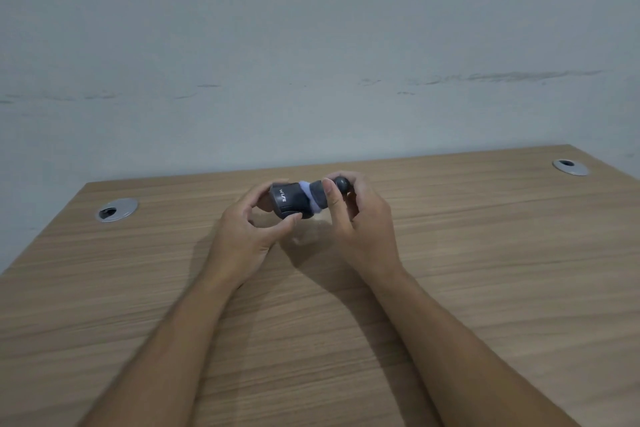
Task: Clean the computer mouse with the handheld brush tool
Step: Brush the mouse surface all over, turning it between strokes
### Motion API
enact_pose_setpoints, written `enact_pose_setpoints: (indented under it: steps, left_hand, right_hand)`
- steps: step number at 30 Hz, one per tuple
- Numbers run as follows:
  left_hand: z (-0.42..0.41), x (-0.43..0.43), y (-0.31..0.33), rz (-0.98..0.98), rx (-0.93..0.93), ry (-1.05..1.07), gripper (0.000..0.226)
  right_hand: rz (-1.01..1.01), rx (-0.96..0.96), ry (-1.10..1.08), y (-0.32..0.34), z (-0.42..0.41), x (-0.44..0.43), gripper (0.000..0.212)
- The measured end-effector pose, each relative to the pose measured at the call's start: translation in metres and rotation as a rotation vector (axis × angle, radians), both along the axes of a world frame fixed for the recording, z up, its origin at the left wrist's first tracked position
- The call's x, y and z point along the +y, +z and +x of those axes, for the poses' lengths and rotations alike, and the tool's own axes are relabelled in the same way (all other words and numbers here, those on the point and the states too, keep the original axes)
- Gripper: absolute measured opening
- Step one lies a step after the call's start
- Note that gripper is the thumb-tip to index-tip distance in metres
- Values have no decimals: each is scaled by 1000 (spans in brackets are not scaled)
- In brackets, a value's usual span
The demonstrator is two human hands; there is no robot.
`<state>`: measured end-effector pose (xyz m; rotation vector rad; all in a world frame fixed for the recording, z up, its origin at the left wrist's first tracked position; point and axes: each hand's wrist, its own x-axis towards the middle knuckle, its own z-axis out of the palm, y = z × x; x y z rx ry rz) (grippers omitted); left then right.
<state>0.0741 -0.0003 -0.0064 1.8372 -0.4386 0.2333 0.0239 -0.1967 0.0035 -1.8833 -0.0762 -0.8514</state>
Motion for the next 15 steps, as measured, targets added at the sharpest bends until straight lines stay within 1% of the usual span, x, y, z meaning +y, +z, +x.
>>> enact_pose_setpoints:
  steps: [2,5,7,10,13,15]
  left_hand:
    - [-2,-2,1,31,-72,37,55]
    - [-5,-7,3,146,-216,142,58]
    - [-4,-10,3,207,-275,170,58]
    - [2,-10,-1,267,-336,157,44]
    - [5,-7,-5,276,-384,153,53]
    - [8,-3,-5,264,-353,186,63]
  right_hand:
    - [-30,-31,-13,2,-2,4,13]
    - [-65,-92,-77,6,-4,8,13]
    - [-115,-145,-99,11,-7,13,15]
    - [-247,-191,3,15,-13,21,19]
    - [-305,-158,85,13,-15,24,19]
    - [-342,-125,119,10,-13,22,20]
